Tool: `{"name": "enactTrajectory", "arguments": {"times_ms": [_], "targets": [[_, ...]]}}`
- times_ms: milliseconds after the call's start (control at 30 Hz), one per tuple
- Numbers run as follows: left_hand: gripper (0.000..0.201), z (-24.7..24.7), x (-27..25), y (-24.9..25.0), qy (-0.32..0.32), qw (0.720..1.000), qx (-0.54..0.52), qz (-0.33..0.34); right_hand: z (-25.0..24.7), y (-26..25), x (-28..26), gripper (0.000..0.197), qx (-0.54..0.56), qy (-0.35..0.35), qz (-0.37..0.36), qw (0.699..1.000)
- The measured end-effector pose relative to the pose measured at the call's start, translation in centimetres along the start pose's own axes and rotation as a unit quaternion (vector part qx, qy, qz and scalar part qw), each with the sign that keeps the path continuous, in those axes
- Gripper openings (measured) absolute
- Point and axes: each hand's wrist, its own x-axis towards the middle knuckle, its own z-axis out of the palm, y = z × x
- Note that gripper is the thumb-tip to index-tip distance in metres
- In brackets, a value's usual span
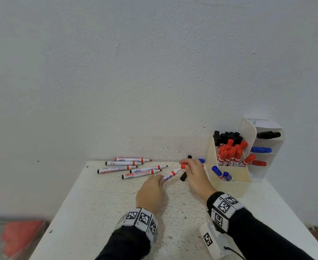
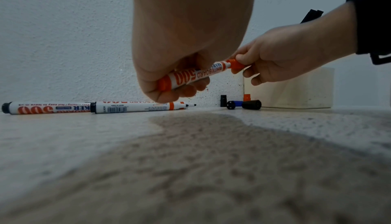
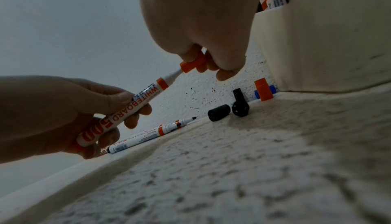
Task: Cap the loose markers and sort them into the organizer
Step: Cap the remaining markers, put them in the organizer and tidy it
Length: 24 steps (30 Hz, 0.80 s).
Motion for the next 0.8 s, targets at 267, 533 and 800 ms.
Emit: {"name": "enactTrajectory", "arguments": {"times_ms": [267,533,800], "targets": [[0.032,0.2,0.0,0.0,0.010,1.000,-0.001,0.010,-0.9,-0.2,0.0,0.018,0.145,-0.026,0.064,0.987],[0.030,0.2,0.1,-0.3,0.014,1.000,-0.010,-0.001,-1.1,-0.8,-0.6,0.018,0.154,-0.066,0.058,0.984],[0.026,-0.1,-0.2,0.3,0.010,0.999,-0.038,0.035,-0.7,-1.1,-0.6,0.014,0.187,-0.024,0.047,0.981]]}}
